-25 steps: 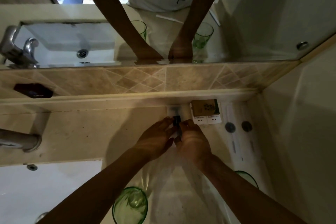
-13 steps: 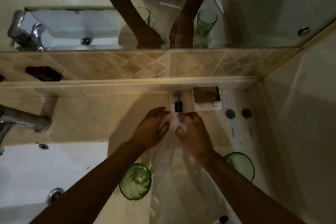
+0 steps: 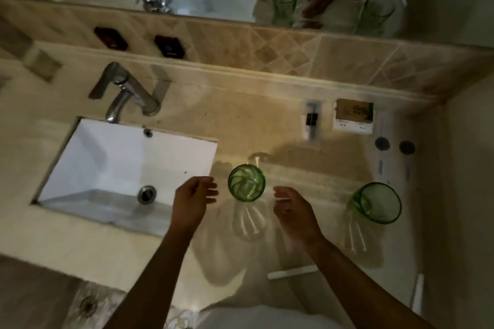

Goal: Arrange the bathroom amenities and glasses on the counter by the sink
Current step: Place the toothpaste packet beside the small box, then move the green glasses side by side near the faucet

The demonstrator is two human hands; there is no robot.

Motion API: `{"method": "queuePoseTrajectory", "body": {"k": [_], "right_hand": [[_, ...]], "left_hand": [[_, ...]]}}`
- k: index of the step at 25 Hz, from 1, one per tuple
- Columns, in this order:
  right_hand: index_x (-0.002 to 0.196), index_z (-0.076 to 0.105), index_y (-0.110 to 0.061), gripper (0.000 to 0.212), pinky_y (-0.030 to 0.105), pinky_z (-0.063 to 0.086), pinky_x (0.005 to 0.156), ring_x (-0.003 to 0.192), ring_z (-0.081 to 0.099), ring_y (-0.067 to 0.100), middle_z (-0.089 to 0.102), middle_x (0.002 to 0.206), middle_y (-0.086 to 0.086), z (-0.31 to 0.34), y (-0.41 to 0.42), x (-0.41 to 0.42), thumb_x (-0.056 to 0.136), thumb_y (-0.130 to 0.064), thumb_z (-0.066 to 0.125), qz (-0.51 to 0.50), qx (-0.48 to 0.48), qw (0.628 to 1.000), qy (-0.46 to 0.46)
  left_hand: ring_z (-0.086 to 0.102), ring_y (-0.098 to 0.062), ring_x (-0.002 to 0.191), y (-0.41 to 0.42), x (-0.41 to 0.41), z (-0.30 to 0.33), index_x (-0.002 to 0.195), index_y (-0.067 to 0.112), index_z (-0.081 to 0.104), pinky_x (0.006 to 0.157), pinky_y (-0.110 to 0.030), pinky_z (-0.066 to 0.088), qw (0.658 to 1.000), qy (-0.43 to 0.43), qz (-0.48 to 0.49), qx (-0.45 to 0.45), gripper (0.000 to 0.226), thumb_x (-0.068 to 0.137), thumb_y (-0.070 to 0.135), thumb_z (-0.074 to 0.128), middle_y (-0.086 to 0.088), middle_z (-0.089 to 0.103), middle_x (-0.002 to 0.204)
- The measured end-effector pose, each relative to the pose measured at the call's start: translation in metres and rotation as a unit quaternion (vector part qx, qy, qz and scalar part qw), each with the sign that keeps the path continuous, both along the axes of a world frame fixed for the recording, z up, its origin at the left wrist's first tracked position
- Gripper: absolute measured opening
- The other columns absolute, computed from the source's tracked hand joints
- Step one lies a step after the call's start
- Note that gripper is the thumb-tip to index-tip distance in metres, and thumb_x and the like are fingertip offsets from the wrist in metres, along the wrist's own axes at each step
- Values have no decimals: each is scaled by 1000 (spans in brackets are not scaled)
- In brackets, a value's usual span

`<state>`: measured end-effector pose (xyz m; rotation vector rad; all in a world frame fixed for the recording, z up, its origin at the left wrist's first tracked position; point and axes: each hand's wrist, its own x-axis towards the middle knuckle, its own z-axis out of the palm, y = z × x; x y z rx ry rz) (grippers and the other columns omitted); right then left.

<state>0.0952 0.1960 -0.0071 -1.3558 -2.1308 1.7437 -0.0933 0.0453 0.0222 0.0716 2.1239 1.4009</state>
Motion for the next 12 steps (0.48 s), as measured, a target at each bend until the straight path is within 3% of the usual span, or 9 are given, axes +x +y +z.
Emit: {"method": "queuePoseTrajectory", "body": {"k": [4,7,10,12], "right_hand": [[124,57,-21,41,9,45,75,99,64,11,66,114,-4,8,-18,-6,86,-6,62,-11,-14,1000,14],[124,54,-19,42,15,46,77,96,65,13,66,116,-2,14,-21,-10,85,-5,62,-40,-21,998,43],[126,53,-19,45,14,45,78,96,63,11,63,117,-3,16,-27,-16,85,-3,60,-79,-52,995,43],[129,52,-20,47,21,49,84,97,63,7,62,118,-6,18,-32,-20,85,-6,62,-99,-57,993,40]], "left_hand": [[73,-32,94,-21,52,9,103,14,69,79,-47,61,1000,-24,13,6,18,102,19,51,-14,73,102],[73,-27,97,-22,65,14,109,14,67,82,-44,61,998,-35,36,34,18,102,22,52,-10,73,105],[71,-24,102,-23,68,15,113,15,66,86,-41,59,996,-57,38,58,18,101,18,53,-10,72,111],[69,-25,107,-25,64,13,117,15,65,90,-43,58,993,-81,39,73,20,100,13,54,-10,70,115]]}}
